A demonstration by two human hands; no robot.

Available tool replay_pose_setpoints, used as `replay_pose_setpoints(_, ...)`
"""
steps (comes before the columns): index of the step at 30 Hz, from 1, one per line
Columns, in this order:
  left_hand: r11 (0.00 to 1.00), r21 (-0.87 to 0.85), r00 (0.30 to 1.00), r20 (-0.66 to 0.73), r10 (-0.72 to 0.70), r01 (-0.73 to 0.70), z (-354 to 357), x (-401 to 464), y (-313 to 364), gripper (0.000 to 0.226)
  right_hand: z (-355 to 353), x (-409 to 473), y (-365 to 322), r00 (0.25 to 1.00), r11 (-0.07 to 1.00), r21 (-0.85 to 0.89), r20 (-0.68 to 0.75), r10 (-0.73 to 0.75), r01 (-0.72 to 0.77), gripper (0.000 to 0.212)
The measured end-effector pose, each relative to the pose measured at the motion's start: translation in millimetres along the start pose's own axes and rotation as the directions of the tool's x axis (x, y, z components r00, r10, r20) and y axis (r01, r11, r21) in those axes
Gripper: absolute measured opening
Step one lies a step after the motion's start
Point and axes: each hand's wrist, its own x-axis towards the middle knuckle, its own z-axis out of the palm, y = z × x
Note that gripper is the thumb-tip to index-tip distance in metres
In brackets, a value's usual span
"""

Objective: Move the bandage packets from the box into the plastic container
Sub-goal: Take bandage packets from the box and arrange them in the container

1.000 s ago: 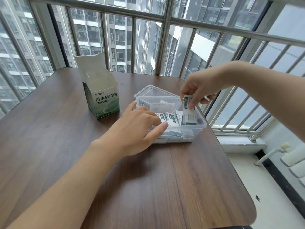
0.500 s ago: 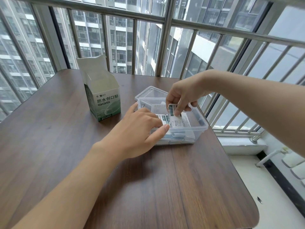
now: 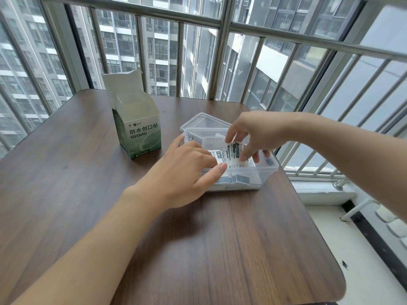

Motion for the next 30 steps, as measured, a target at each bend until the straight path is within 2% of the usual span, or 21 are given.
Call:
replay_pose_setpoints(6,1.0,0.005,1.0,0.023,-0.002,0.002,-1,-1,-1,0.049,4,-1,0,1.0,0.999,0.048,-0.027,0.011,-0.01,0.04)
replay_pose_setpoints(15,1.0,0.001,1.0,0.011,-0.006,0.006,0,-1,-2,0.046,0,-3,0,0.996,0.998,0.046,-0.075,-0.044,0.047,0.039)
replay_pose_setpoints(26,1.0,0.001,1.0,0.013,0.003,-0.003,-1,-2,-2,0.042,2,-9,2,0.995,0.996,0.077,-0.094,-0.045,0.052,0.04)
replay_pose_setpoints(30,1.0,0.019,1.0,0.03,0.002,-0.003,-1,-2,-2,0.051,-3,-5,6,0.997,0.996,0.076,-0.066,-0.038,0.043,0.029)
